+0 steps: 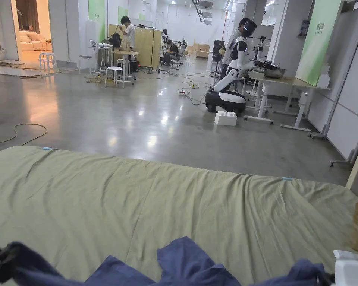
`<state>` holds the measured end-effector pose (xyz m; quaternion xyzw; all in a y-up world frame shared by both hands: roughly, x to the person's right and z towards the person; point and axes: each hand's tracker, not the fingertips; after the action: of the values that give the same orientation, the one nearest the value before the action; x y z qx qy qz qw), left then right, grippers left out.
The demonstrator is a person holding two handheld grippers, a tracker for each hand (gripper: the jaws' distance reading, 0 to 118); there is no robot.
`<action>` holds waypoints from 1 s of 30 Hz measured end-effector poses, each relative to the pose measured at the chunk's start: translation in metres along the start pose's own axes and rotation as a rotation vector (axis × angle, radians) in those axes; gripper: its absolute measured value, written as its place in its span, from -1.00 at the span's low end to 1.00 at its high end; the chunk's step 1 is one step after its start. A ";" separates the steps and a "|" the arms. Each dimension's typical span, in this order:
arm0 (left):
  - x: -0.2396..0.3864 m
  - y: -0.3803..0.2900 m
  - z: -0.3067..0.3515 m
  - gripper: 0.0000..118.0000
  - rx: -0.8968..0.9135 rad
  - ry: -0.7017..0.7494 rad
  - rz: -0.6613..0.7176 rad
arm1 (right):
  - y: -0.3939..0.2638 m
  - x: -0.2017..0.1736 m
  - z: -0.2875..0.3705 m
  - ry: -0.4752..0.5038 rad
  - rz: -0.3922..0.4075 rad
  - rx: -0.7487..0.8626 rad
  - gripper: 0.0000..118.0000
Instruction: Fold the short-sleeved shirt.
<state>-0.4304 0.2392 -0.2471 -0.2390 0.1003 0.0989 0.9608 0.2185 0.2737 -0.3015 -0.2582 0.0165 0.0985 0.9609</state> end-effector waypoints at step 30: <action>0.078 -0.042 0.071 0.01 0.097 0.064 -0.081 | -0.031 -0.086 0.041 0.031 -0.022 0.276 0.08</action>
<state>-0.3352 0.2481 -0.1866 -0.1989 0.1260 0.0471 0.9707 0.1398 0.2525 -0.2437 -0.1252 0.0421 0.0807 0.9880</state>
